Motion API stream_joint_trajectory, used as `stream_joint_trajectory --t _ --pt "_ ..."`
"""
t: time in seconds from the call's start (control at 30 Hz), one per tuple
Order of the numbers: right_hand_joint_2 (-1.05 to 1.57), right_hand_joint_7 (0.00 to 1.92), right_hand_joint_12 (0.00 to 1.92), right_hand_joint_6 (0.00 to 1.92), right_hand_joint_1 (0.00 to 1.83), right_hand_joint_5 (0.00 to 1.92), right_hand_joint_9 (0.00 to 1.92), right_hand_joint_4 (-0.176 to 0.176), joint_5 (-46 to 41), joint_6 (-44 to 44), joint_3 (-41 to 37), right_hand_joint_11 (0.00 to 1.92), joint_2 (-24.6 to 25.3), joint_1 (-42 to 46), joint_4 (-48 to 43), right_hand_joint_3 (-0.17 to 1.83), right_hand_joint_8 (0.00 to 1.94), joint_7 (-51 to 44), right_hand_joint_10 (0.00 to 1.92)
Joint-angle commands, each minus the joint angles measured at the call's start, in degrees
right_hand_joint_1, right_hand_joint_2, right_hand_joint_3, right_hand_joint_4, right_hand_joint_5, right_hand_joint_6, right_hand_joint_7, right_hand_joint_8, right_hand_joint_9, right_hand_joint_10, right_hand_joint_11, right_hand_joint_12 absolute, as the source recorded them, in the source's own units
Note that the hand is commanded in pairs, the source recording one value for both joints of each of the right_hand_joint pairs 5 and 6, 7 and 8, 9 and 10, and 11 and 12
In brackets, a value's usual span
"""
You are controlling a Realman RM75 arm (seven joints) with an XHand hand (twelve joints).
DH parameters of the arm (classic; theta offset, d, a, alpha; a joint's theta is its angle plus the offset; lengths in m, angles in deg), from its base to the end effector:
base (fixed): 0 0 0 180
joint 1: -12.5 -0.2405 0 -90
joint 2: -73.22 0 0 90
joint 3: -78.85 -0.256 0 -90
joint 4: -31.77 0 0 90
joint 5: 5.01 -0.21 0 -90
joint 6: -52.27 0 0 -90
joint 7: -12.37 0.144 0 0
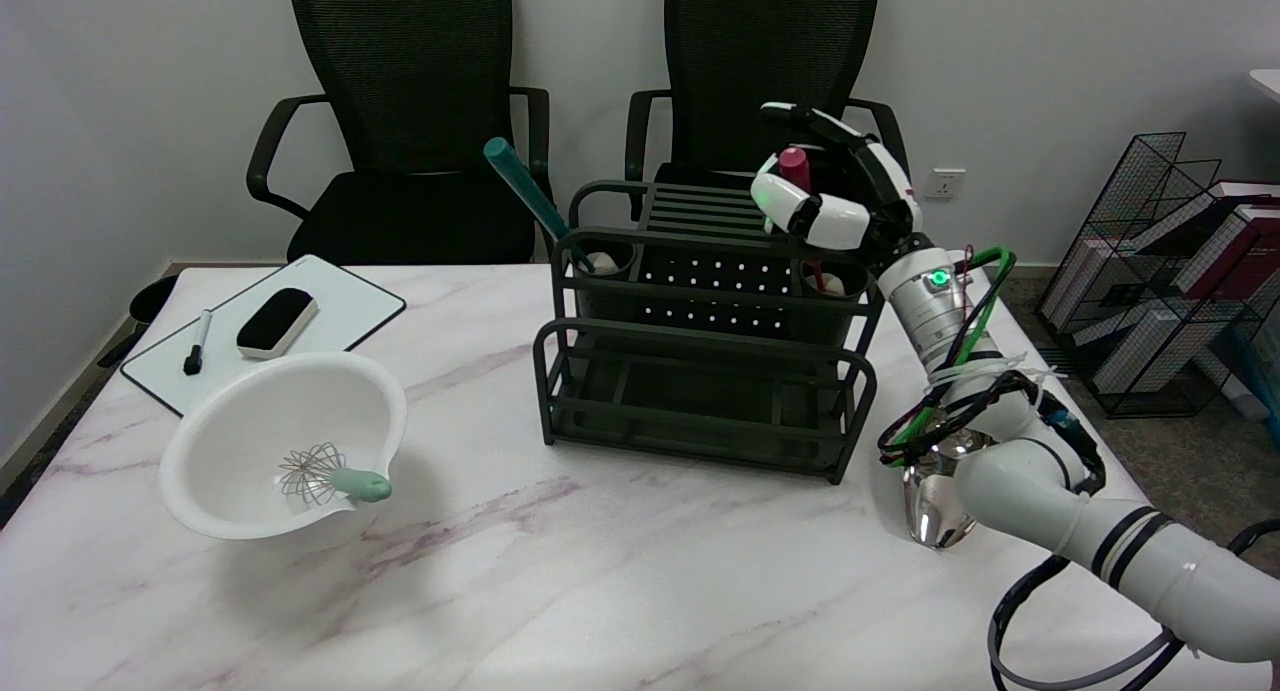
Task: Pick up the pink sponge bottle brush.
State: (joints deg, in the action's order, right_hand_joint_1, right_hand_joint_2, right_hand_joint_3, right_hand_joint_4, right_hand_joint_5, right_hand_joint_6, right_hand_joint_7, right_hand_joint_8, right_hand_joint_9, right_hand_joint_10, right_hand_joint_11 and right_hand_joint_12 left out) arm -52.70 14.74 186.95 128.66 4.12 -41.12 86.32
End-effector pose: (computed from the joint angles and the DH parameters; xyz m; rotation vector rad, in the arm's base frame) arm -0.2145 -0.3664 0.3749 1.4694 -0.9025 1.4225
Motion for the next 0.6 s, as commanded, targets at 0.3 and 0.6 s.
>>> stream_joint_trajectory --t 0.3,0.6 --pt "0.52 1.23 1.36 0.74 1.11 0.74 1.36 0.0 -0.08 -0.64 0.59 1.36 0.08 -0.02 1.01 0.86 1.23 1.37 1.36" --pt "0.6 1.38 1.4 0.9 1.1 0.9 1.49 0.0 0.27 -0.32 0.83 1.4 0.64 -0.89 1.2 0.86 1.38 1.37 1.49"
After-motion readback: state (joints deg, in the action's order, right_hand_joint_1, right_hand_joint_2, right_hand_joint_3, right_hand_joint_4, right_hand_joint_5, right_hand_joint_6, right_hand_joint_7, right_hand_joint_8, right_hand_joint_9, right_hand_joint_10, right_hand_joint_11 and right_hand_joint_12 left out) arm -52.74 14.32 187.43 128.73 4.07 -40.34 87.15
